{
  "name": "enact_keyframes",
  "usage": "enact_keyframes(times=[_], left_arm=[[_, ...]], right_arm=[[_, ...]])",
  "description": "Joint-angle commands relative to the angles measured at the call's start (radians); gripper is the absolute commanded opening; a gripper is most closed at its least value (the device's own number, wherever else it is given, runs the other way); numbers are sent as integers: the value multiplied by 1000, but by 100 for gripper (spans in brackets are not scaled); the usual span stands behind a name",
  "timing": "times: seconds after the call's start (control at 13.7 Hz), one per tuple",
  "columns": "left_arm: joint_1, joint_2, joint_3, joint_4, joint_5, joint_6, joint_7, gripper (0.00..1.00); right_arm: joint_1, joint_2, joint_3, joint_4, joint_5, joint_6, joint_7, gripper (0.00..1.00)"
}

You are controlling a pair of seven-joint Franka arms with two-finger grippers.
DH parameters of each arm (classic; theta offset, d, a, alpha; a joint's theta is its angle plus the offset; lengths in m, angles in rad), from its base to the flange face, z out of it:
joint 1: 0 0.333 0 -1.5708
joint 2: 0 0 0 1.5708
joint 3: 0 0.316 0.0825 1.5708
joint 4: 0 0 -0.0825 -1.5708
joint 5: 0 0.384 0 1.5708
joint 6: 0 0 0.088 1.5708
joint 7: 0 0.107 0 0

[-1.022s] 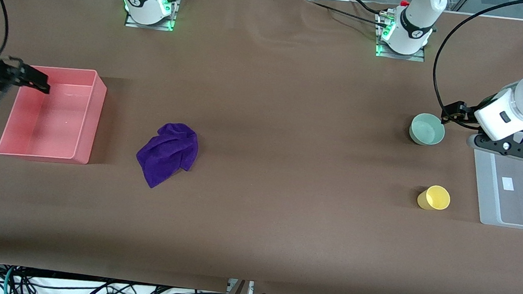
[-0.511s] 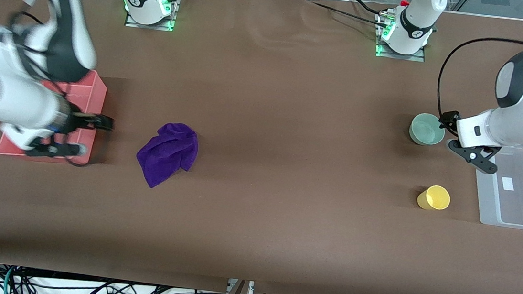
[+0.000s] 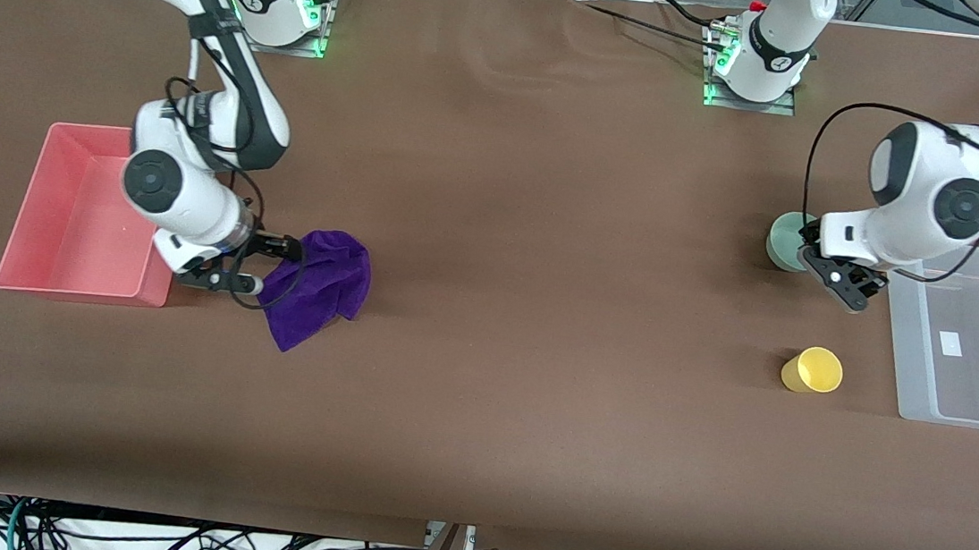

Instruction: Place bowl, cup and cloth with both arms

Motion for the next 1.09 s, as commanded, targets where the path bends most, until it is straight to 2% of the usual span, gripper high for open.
enact_keyframes(times=[0.0, 0.07, 0.15, 0.22, 0.36, 0.44, 0.51, 0.8, 0.95, 1.02], left_arm=[[46, 54, -7, -25, 48, 104, 80, 100], [72, 83, -7, -25, 48, 140, 147, 100], [93, 114, -9, -25, 50, 181, 204, 95], [107, 135, -9, -25, 50, 213, 244, 82], [119, 152, -10, -25, 48, 223, 280, 28], [121, 152, -12, -25, 48, 223, 281, 12], [121, 152, -12, -25, 48, 223, 283, 1], [122, 140, -13, -23, 47, 218, 287, 0], [124, 102, -13, -20, 39, 194, 287, 0], [124, 80, -15, -7, 36, 147, 286, 0]], right_arm=[[22, 24, 11, -86, 3, 136, 102, 100], [30, 41, 11, -102, 3, 173, 116, 100], [33, 53, 11, -119, 3, 214, 116, 100], [33, 66, 11, -132, 3, 253, 116, 95], [33, 84, 11, -142, 3, 288, 116, 23], [35, 89, 11, -139, 3, 288, 116, 0], [35, 89, 11, -136, 3, 287, 114, 0], [33, 51, 12, -108, -5, 249, 99, 0], [30, 12, 11, -53, -14, 132, 90, 0], [26, -2, 9, 2, -14, 33, 72, 0]])
